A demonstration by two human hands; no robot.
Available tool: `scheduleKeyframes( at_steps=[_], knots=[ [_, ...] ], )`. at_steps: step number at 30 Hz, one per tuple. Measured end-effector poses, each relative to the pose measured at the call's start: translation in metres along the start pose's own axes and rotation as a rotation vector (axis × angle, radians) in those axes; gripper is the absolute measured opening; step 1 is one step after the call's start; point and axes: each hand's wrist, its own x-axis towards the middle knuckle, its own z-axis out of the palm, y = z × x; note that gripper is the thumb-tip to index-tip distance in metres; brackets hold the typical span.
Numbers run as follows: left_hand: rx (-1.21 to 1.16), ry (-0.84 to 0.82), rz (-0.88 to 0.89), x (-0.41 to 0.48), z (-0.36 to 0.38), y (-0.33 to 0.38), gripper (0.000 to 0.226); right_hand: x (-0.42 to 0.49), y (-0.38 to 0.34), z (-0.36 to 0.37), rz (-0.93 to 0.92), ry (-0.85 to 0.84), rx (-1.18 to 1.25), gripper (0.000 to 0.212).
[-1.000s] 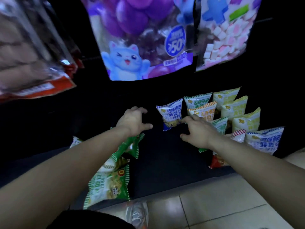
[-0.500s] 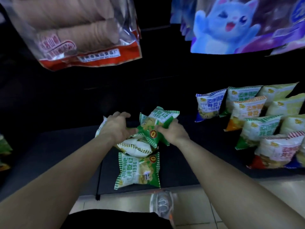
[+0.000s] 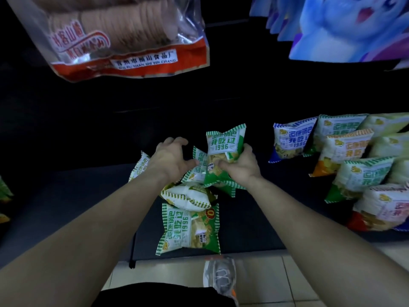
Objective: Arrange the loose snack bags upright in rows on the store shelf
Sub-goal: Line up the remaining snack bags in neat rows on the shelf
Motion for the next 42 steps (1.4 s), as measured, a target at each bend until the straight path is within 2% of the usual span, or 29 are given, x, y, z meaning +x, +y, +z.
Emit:
scheduleKeyframes(
  at_steps=[3,6,10,13,16,20,25,31,38,42],
  knots=[
    [-0.035,0.011,0.060,-0.003,-0.002,0.020,0.078,-0.015,-0.004,-0.051,-0.130,-0.009,-0.212,0.113],
    [-0.108,0.000,0.169,-0.010,0.000,0.054,0.094,-0.040,-0.009,-0.112,-0.265,-0.064,-0.365,0.111],
    [-0.204,-0.135,0.346,-0.023,0.007,0.106,0.113,-0.076,-0.015,-0.181,-0.350,-0.191,-0.475,0.110],
    [-0.304,-0.292,0.369,-0.032,0.019,0.136,0.111,-0.097,-0.013,-0.210,-0.400,-0.226,-0.504,0.110],
    [-0.330,-0.320,0.359,-0.031,0.032,0.159,0.103,-0.108,0.000,-0.228,-0.419,-0.186,-0.542,0.110],
    [-0.193,-0.229,0.349,-0.019,0.048,0.190,0.102,-0.106,0.028,-0.252,-0.309,-0.101,-0.694,0.104],
    [0.145,-0.117,0.311,0.015,0.079,0.227,0.108,-0.100,0.065,-0.277,-0.158,-0.157,-0.864,0.081],
    [0.439,0.028,0.328,0.061,0.125,0.250,0.093,-0.090,0.097,-0.288,-0.076,-0.245,-0.942,0.075],
    [0.490,-0.074,0.283,0.087,0.162,0.253,0.093,-0.083,0.110,-0.290,-0.082,-0.280,-0.972,0.076],
    [0.535,-0.055,0.301,0.088,0.171,0.259,0.088,-0.081,0.111,-0.290,-0.092,-0.281,-0.965,0.074]
  ],
)
